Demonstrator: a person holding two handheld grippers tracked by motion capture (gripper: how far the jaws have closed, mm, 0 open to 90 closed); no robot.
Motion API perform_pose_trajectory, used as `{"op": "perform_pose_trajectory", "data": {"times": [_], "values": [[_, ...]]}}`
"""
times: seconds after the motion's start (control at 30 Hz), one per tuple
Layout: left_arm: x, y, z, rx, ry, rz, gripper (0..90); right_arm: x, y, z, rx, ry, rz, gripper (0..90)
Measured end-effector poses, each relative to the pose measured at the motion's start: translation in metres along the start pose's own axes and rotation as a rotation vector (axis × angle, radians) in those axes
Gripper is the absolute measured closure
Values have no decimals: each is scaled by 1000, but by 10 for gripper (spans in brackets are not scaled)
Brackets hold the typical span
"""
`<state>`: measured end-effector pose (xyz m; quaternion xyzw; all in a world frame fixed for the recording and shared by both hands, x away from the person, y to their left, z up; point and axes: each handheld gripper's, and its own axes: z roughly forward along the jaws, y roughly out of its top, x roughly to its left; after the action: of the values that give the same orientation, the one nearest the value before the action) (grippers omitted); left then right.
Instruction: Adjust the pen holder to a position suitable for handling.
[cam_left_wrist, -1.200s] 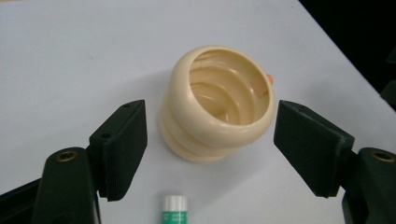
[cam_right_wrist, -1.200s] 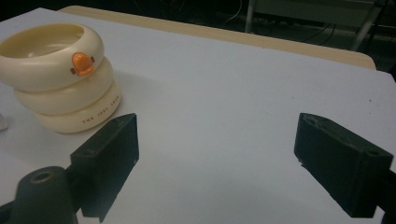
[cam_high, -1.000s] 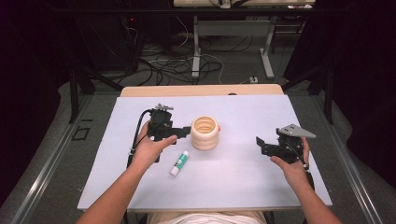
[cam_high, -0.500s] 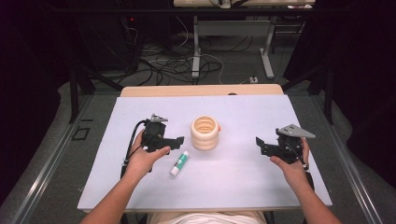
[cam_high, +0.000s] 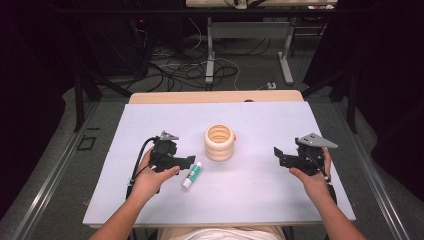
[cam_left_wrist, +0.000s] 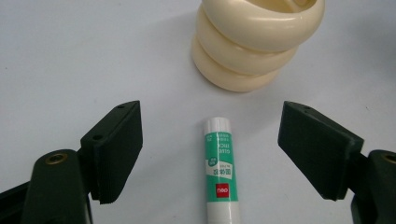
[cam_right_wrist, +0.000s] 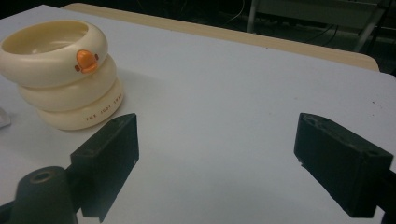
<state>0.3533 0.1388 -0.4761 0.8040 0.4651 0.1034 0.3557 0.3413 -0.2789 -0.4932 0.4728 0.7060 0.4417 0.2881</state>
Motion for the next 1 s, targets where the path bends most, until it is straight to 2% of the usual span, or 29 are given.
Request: {"op": "perform_pose_trajectory", "data": {"times": [0.3, 0.4, 0.5, 0.6, 0.73, 0.97, 1.0], "values": [[2, -12, 3, 21, -1, -17, 226, 0, 0, 0, -4, 2, -4, 134], [1, -16, 5, 36, -1, -12, 233, 1, 0, -1, 0, 2, -2, 134], [1, -20, 9, 52, -7, -23, 243, 1, 0, 0, -3, 3, 0, 134], [-1, -23, 15, 87, -6, -28, 257, 1, 0, 0, -3, 3, -1, 134], [-2, -24, 18, 108, -6, -25, 278, 1, 0, -1, 0, 5, -5, 134], [-3, -24, 24, 125, -4, -56, 304, 0, 0, -1, 0, 5, -7, 134], [-2, -24, 24, 138, -8, -50, 314, 0, 0, -1, -3, 4, -7, 134]]}}
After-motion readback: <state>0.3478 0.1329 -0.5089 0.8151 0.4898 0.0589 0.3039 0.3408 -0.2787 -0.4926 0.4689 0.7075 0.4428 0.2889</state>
